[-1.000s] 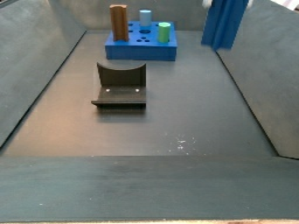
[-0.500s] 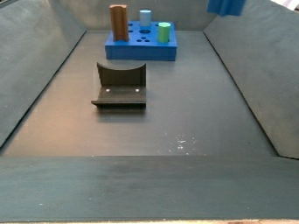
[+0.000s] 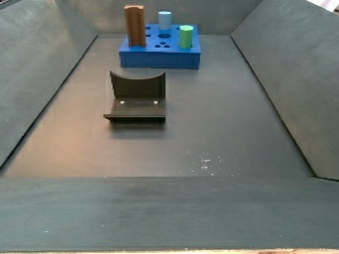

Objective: Pick up the star object. Move up. Move to above the board. Insert the star object.
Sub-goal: Move to above the board.

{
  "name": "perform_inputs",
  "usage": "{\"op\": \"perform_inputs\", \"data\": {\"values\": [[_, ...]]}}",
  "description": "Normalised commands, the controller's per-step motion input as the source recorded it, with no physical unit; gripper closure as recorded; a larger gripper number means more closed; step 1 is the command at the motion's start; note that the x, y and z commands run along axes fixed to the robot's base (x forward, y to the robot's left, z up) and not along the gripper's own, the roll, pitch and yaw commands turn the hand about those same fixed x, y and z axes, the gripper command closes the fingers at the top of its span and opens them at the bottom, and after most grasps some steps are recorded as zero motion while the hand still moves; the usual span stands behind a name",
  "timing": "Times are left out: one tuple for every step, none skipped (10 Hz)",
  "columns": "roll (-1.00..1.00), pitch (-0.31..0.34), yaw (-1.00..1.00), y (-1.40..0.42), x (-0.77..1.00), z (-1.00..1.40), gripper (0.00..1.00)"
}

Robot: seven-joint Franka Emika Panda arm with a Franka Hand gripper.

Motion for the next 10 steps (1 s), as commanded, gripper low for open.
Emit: {"op": "perform_inputs", "data": {"values": [[-0.02, 0.058, 0.00, -1.00, 0.13, 0.06, 1.00], [-0.02, 0.065, 0.00, -1.00, 0.14, 0.07, 1.00], [-0.02, 0.070, 0.01, -1.00, 0.14, 0.07, 1.00], [0.00, 0.088, 0.01, -1.00, 0.15, 0.07, 1.00], [-0.01, 0.099, 0.01, -1.00, 0.16, 0.08, 1.00], [0.00, 0.115, 0.01, -1.00, 0.17, 0.08, 1.00], [-0.01, 0.123, 0.00, -1.00, 0.18, 0.08, 1.00], [0.01, 0.137, 0.01, -1.00, 0.20, 0.09, 1.00], [0.00, 0.143, 0.01, -1.00, 0.22, 0.09, 1.00], [0.01, 0.140, 0.01, -0.96, 0.24, 0.10, 1.00]]}}
